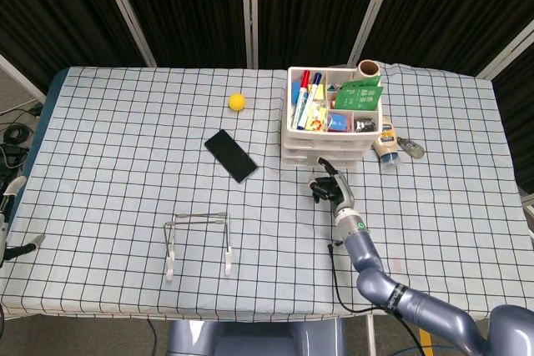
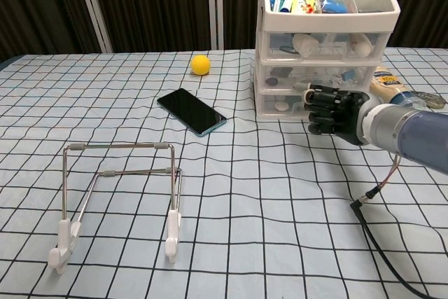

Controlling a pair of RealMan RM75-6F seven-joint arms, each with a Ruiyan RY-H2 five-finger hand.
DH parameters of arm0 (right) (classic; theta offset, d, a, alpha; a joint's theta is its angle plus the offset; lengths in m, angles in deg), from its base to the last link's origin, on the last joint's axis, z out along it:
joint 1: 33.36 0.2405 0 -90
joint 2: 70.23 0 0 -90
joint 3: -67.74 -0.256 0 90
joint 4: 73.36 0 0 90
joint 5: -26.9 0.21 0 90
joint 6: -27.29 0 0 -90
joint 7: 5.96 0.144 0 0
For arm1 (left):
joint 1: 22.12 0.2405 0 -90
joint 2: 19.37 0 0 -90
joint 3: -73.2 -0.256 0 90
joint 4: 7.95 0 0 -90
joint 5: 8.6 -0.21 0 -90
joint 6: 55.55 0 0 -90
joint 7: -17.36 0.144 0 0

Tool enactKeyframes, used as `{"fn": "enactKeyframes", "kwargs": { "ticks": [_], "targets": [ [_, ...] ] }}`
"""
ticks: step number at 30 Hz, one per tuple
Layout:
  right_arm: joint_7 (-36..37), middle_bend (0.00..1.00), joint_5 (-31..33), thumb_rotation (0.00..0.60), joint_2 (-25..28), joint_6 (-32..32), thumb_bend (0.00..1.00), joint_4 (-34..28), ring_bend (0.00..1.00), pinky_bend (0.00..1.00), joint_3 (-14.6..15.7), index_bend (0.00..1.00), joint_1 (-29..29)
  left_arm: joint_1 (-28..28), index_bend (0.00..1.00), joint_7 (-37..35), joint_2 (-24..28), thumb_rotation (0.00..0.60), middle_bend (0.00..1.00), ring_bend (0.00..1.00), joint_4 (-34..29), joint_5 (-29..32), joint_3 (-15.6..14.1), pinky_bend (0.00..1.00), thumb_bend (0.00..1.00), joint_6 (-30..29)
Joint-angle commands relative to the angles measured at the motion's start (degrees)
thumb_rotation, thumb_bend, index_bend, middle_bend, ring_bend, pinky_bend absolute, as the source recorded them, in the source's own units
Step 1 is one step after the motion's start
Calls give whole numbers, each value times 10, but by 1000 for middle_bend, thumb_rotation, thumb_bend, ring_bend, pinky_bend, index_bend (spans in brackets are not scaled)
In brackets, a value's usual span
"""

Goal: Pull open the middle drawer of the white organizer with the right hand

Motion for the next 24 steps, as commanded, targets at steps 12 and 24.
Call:
{"fn": "enactKeyframes", "kwargs": {
  "ticks": [12, 24],
  "targets": [
    [2, 983, -6, 600, -14, 13, 540, 20, 976, 831, -11, 239, 4, -2, 0, -2, 0, 600, 0, 0, 1, 1, -2, 0, 0, 6],
    [-13, 983, 5, 600, -19, -18, 540, 5, 976, 831, -13, 190, -7, -2, 0, -2, 1, 600, 0, 0, -1, -2, -4, 0, 0, 5]
  ]
}}
